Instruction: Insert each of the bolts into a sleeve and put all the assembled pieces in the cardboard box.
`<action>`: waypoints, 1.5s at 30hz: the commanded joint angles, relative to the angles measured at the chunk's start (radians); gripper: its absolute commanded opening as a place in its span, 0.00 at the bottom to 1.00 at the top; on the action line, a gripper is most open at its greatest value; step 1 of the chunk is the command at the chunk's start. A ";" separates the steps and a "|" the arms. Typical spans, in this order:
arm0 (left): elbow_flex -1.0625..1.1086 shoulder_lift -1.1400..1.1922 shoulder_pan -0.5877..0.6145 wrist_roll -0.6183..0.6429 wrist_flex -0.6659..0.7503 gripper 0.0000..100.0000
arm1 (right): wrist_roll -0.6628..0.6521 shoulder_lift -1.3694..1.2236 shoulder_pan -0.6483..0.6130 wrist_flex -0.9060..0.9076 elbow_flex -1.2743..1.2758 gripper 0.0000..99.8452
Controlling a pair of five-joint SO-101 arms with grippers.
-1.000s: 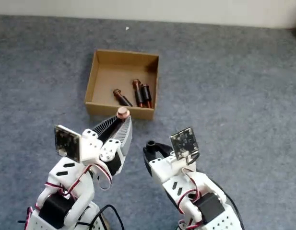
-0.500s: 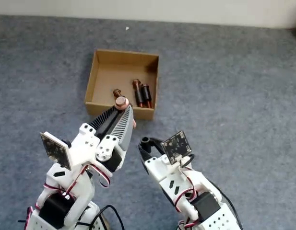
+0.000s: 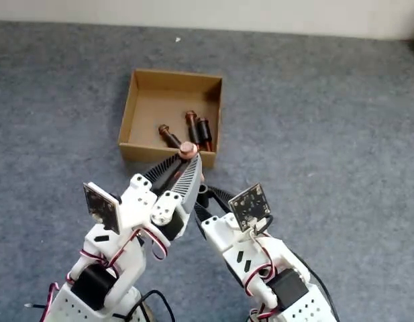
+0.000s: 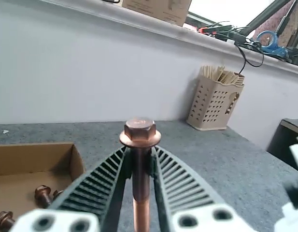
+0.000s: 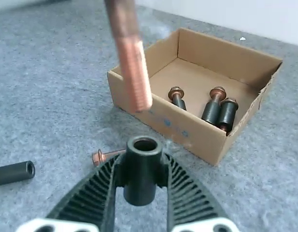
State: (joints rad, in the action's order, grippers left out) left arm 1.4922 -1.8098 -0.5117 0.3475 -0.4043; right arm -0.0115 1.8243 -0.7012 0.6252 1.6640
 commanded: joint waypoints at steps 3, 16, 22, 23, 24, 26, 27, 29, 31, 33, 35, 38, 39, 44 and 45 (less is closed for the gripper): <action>-0.002 -0.002 -0.048 -0.012 0.035 0.00 | -0.031 0.012 -0.002 -0.036 0.008 0.00; 0.016 -0.002 0.036 -0.014 -0.051 0.00 | -0.126 0.012 -0.004 -0.050 0.019 0.00; 0.090 -0.004 0.033 -0.014 -0.044 0.00 | -0.124 0.012 -0.004 -0.050 0.019 0.00; 0.099 -0.004 0.033 -0.012 -0.044 0.00 | -0.124 0.012 -0.004 -0.050 0.019 0.00; 0.108 -0.004 0.031 -0.012 -0.044 0.00 | -0.124 0.012 -0.005 -0.050 0.019 0.00; 0.124 -0.004 0.013 -0.011 -0.048 0.00 | -0.124 0.012 -0.004 -0.050 0.019 0.00; 0.127 -0.004 0.001 -0.011 -0.049 0.00 | -0.124 0.012 -0.004 -0.050 0.019 0.00; 0.127 -0.004 -0.021 -0.009 -0.049 0.00 | -0.124 0.012 0.004 -0.050 0.021 0.00; 0.125 -0.004 -0.027 -0.008 -0.051 0.00 | -0.124 0.012 0.024 -0.050 0.022 0.00; 0.122 -0.004 -0.028 -0.006 -0.051 0.00 | -0.124 0.012 0.035 -0.050 0.022 0.00; 0.119 -0.004 -0.042 -0.005 -0.051 0.00 | -0.124 0.012 0.031 -0.050 0.027 0.00; 0.117 -0.005 -0.051 0.021 -0.051 0.00 | -0.124 0.012 0.033 -0.050 0.028 0.00; 0.113 -0.005 -0.050 0.043 -0.051 0.00 | -0.124 0.012 0.033 -0.050 0.028 0.00; 0.067 -0.005 -0.054 0.064 -0.124 0.01 | -0.124 0.012 0.039 -0.050 0.025 0.00; 0.059 -0.005 -0.056 0.066 -0.146 0.01 | -0.124 0.012 0.045 -0.050 0.027 0.00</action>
State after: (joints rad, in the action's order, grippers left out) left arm 1.6134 -1.8190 -0.5347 0.3874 -0.4733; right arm -0.1297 1.8213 -0.6874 0.6160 1.6671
